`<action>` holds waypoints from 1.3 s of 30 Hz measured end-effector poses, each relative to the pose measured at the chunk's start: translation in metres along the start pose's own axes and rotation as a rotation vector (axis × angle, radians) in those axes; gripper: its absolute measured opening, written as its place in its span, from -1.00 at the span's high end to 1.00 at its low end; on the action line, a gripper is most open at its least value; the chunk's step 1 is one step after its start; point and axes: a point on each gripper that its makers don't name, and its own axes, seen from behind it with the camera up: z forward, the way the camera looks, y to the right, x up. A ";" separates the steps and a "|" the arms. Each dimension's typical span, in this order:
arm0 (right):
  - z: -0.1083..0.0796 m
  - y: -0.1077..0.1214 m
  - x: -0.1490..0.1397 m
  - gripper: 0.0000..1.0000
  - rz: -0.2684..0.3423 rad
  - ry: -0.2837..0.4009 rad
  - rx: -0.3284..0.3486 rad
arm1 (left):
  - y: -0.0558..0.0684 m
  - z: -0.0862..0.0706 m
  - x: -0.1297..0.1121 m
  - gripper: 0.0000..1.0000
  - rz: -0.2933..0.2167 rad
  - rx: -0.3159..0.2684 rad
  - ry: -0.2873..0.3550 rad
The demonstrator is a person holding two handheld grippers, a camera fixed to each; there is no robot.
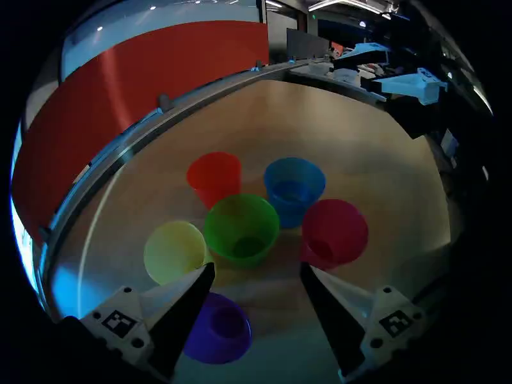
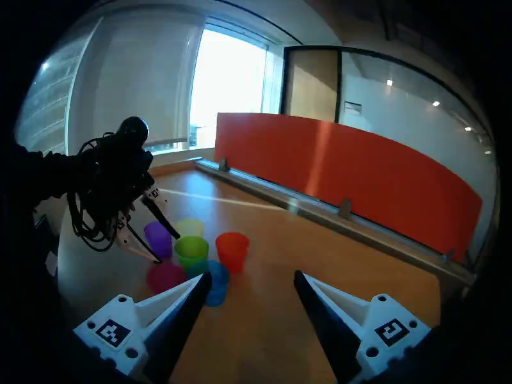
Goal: Pour water
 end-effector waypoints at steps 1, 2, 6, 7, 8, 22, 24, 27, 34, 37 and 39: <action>0.000 0.000 0.000 -1.00 -0.001 0.000 0.000 | -0.001 0.001 0.001 -0.99 0.000 0.002 0.000; 0.000 0.000 0.000 -1.00 -0.002 0.000 0.000 | -0.001 0.002 0.001 -0.99 0.000 0.004 0.000; -0.001 0.001 0.000 -1.00 -0.004 -0.003 -0.002 | -0.002 0.006 0.003 -0.99 -0.004 0.004 -0.001; -0.001 0.001 0.000 -1.00 -0.004 -0.004 -0.003 | -0.002 0.007 0.004 -0.99 -0.004 0.005 -0.002; -0.001 0.001 0.000 -1.00 -0.005 -0.004 -0.004 | -0.003 0.008 0.004 -0.99 -0.004 0.005 -0.003; -0.003 0.005 -0.003 -1.00 -0.001 -0.008 -0.012 | -0.013 0.020 0.014 -0.99 -0.011 0.017 -0.003; -0.003 0.005 -0.003 -1.00 0.000 -0.009 -0.013 | -0.014 0.021 0.016 -0.99 -0.014 0.017 -0.003; -0.003 0.006 -0.004 -1.00 0.000 -0.009 -0.013 | -0.015 0.023 0.017 -0.99 -0.015 0.018 -0.005; -0.003 0.006 -0.004 -1.00 -0.001 -0.009 -0.014 | -0.017 0.026 0.021 -0.99 -0.012 0.021 -0.003; -0.003 0.007 -0.005 -1.00 0.000 -0.010 -0.014 | -0.017 0.028 0.024 -0.99 -0.014 0.022 0.000; -0.003 0.007 -0.006 -1.00 0.000 -0.010 -0.015 | -0.017 0.030 0.026 -0.99 -0.014 0.022 0.001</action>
